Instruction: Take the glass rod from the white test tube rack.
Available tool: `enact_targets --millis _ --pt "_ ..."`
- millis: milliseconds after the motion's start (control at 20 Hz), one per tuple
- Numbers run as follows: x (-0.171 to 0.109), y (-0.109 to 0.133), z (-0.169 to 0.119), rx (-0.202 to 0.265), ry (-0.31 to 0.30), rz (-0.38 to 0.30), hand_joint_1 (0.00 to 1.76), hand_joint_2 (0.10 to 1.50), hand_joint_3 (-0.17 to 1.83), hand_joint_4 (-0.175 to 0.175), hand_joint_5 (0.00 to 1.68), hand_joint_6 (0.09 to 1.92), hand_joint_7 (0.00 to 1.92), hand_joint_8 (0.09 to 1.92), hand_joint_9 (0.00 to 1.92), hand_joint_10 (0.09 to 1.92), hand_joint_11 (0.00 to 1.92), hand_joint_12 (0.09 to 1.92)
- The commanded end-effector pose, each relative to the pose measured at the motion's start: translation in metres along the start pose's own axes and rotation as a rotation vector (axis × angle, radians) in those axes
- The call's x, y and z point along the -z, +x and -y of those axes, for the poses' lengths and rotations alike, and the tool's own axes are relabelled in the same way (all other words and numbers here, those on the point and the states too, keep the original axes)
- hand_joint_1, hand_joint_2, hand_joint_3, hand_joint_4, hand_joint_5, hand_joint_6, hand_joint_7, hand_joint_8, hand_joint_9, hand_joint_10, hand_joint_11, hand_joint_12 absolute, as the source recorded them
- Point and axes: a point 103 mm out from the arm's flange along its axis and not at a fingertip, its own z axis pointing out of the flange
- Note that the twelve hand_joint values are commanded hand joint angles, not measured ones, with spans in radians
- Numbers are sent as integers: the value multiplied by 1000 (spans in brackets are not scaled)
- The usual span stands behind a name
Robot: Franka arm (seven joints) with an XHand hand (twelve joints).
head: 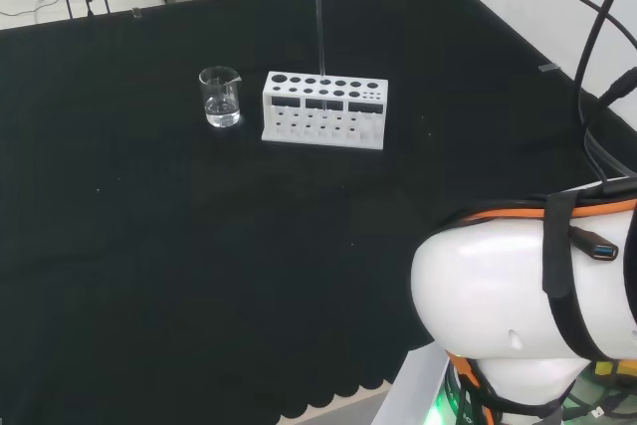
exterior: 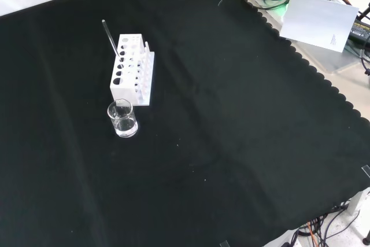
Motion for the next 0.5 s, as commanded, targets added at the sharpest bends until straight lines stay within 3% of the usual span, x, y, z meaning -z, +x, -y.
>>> enact_targets --millis 50,500 --pt "0 1 -1 0 -11 9 478 902 565 -122 1 87 0 630 179 827 114 1365" --pt "-5 3 -8 -11 -8 5 462 980 424 -126 29 87 0 740 177 889 82 1438"
